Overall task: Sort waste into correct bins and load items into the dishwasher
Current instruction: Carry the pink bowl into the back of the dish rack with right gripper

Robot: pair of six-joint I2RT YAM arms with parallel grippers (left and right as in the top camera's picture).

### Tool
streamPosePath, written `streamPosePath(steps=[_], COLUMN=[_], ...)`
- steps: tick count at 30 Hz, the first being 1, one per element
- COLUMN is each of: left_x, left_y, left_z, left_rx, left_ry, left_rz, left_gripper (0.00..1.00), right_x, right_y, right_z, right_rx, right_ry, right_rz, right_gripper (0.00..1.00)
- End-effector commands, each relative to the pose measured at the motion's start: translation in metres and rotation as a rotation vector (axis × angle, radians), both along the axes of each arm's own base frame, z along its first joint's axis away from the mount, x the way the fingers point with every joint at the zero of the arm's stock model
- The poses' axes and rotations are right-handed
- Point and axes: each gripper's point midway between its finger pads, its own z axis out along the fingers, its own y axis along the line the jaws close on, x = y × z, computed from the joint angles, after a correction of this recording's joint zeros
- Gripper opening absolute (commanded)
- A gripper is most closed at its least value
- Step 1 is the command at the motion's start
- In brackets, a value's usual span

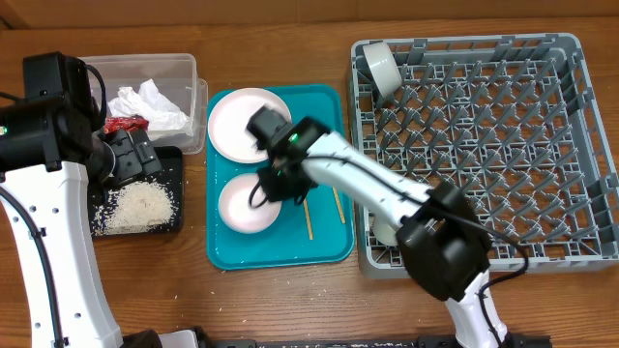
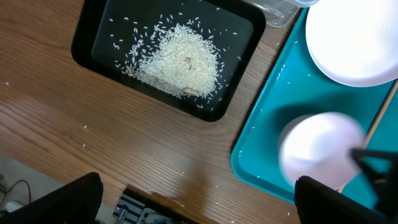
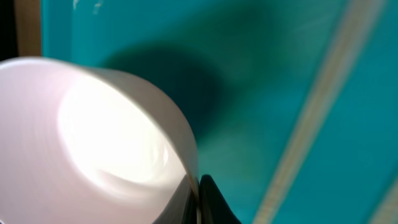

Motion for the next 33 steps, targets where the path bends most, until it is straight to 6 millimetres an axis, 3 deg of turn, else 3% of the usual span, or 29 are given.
streamPosePath(steps=[1, 4, 7, 12, 14, 16, 33], left_x=[0.000, 0.000, 0.000, 0.000, 0.000, 0.000, 0.000], left_y=[0.002, 0.002, 0.002, 0.002, 0.002, 0.002, 0.002], left_z=[-0.002, -0.002, -0.002, -0.002, -0.002, -0.002, -0.002], left_rx=[0.008, 0.008, 0.008, 0.008, 0.008, 0.008, 0.008], left_ry=[0.008, 0.009, 0.008, 0.008, 0.008, 0.008, 0.008], left_rz=[0.011, 0.011, 0.011, 0.011, 0.011, 0.011, 0.011], left_gripper=[1.00, 1.00, 1.00, 1.00, 1.00, 1.00, 1.00], right_x=[0.061, 0.087, 0.098, 0.075, 0.066, 0.062, 0.090], right_y=[-0.047, -0.109, -0.177, -0.261, -0.278, -0.282, -0.285], right_z=[0.096, 0.147, 0.196, 0.256, 0.269, 0.269, 0.160], right_rx=[0.002, -0.098, -0.230, -0.481, -0.553, -0.577, -1.105], right_ry=[-0.269, -0.409, -0.566, -0.780, -0.831, -0.830, -0.729], right_rz=[-0.151, -0.327, -0.511, -0.756, -0.807, -0.816, -0.541], right_gripper=[0.04, 0.04, 0.04, 0.04, 0.04, 0.04, 0.04])
